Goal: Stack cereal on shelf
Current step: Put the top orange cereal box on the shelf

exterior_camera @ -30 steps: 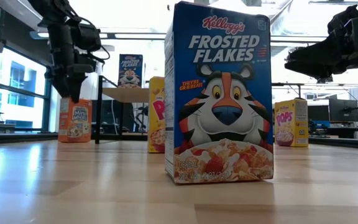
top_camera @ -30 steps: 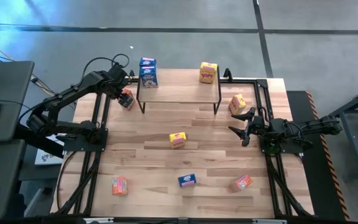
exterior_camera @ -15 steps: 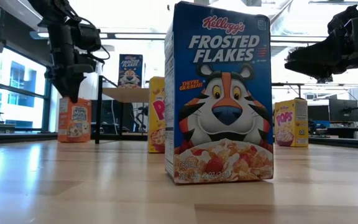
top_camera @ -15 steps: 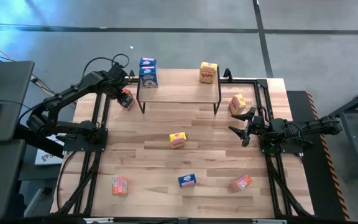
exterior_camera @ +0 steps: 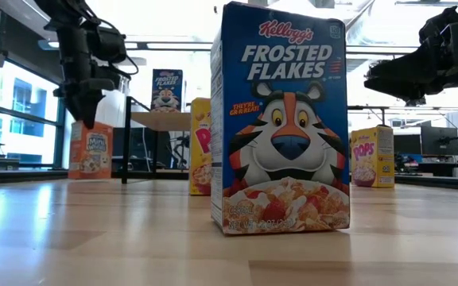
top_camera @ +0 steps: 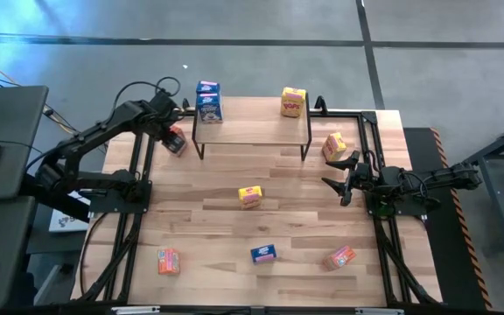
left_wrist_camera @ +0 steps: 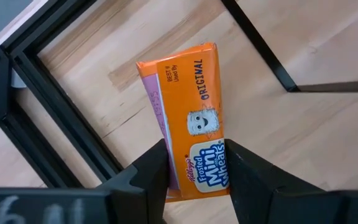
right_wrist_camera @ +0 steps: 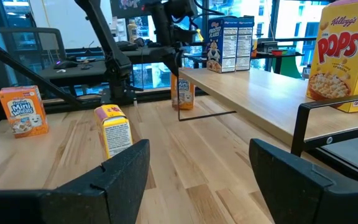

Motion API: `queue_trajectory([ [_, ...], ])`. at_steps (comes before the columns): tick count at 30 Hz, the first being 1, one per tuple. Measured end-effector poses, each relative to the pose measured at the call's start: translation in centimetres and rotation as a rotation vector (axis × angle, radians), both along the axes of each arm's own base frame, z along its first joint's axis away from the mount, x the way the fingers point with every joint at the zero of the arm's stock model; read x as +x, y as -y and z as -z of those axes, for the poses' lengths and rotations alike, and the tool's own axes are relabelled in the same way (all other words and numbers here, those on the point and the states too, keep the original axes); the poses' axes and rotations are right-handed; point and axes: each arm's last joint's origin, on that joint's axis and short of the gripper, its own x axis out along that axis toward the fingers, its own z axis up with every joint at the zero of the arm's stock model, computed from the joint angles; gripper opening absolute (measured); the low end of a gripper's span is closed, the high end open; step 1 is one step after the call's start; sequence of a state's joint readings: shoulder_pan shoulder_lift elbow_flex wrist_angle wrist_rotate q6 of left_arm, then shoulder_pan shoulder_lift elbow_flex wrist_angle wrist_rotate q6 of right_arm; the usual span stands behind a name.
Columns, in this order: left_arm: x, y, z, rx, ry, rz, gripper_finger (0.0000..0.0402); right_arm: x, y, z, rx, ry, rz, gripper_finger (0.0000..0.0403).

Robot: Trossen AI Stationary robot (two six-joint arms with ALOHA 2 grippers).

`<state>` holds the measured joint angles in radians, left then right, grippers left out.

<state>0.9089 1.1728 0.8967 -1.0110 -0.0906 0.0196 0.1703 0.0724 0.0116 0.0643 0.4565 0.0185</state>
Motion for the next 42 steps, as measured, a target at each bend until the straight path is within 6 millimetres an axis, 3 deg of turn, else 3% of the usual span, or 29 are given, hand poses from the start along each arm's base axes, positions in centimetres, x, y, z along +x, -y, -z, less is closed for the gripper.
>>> queue_trajectory([
  [24,-2.7,6.0,-5.1,0.016,0.051,0.073,0.0131,0.0,0.0,0.0,0.0,0.0,0.001,0.0268],
  [42,-0.8,8.9,-5.6,-0.11,0.146,0.242,0.0131,0.0,0.0,0.0,0.0,0.0,0.0,0.0268],
])
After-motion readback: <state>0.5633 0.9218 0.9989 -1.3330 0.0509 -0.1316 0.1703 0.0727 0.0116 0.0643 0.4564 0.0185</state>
